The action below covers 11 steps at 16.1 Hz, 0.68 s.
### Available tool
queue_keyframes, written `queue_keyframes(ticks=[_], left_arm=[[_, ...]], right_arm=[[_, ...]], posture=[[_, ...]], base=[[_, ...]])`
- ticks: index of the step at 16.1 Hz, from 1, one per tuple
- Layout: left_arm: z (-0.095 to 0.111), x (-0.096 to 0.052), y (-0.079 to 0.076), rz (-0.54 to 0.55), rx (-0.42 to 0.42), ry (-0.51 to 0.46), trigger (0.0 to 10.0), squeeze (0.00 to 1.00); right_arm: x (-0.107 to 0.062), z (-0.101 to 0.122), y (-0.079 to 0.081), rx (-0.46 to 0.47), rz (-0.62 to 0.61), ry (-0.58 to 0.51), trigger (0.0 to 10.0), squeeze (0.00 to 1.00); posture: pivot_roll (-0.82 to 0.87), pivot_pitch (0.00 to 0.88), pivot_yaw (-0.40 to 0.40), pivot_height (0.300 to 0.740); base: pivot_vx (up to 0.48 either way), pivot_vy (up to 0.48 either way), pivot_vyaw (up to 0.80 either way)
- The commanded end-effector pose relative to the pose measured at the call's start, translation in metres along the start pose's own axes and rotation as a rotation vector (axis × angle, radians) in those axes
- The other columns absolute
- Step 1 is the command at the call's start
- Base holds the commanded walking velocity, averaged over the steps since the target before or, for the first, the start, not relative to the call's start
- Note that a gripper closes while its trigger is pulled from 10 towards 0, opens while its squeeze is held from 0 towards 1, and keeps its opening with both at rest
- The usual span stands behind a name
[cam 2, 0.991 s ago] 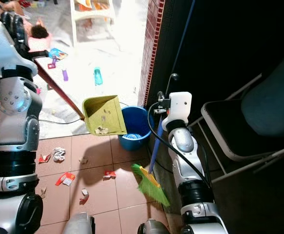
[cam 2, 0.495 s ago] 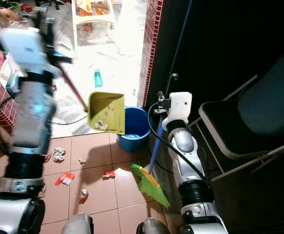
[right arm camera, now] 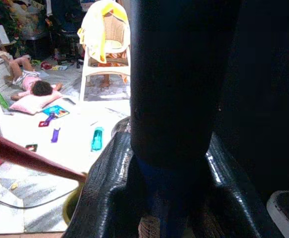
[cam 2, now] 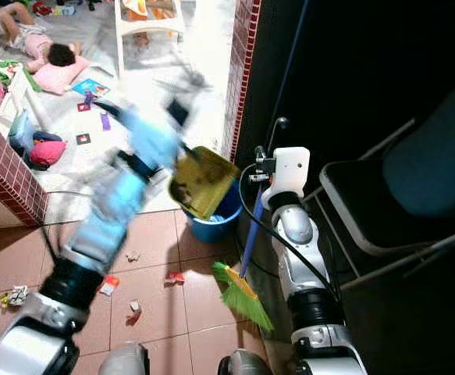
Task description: Sweep floor
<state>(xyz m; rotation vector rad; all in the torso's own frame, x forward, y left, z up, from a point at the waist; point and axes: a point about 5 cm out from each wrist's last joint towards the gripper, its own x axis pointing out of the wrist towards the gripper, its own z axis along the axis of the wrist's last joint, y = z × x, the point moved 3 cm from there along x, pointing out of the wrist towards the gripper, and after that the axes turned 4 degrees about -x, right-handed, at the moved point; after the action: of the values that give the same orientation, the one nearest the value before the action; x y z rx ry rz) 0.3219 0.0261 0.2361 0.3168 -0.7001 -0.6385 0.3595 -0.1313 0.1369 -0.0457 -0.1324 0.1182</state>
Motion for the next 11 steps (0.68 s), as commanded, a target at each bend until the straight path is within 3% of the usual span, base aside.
queue_keyframes(ticks=[1, 3, 6, 8, 11], left_arm=[[0.005, 0.001, -0.012, -0.098, 0.044, -0.034, 10.0, 0.00], [-0.007, -0.011, -0.043, -0.334, 0.084, -0.005, 10.0, 0.00], [-0.015, -0.017, -0.051, -0.414, 0.119, 0.015, 10.0, 0.00], [-0.016, -0.018, -0.049, -0.421, 0.154, 0.007, 10.0, 0.00], [-0.001, -0.005, -0.020, -0.261, 0.245, -0.085, 10.0, 0.00]], right_arm=[[0.002, 0.012, -0.006, -0.011, -0.020, -0.045, 10.0, 0.00], [0.002, 0.012, -0.007, -0.014, -0.022, -0.045, 10.0, 0.00], [0.003, 0.012, -0.007, -0.015, -0.023, -0.045, 10.0, 0.00], [0.003, 0.012, -0.007, -0.016, -0.021, -0.045, 10.0, 0.00], [0.005, 0.013, -0.006, -0.020, -0.017, -0.048, 10.0, 0.00]], posture=[[-0.03, 0.064, -0.043, 0.740], [-0.03, 0.065, -0.043, 0.740], [-0.03, 0.064, -0.042, 0.740], [-0.03, 0.062, -0.044, 0.740], [-0.03, 0.058, -0.049, 0.740]], base=[[0.000, 0.000, 0.00], [0.000, 0.000, 0.00], [0.000, 0.000, 0.00], [0.000, 0.000, 0.00], [0.000, 0.000, 0.00]])
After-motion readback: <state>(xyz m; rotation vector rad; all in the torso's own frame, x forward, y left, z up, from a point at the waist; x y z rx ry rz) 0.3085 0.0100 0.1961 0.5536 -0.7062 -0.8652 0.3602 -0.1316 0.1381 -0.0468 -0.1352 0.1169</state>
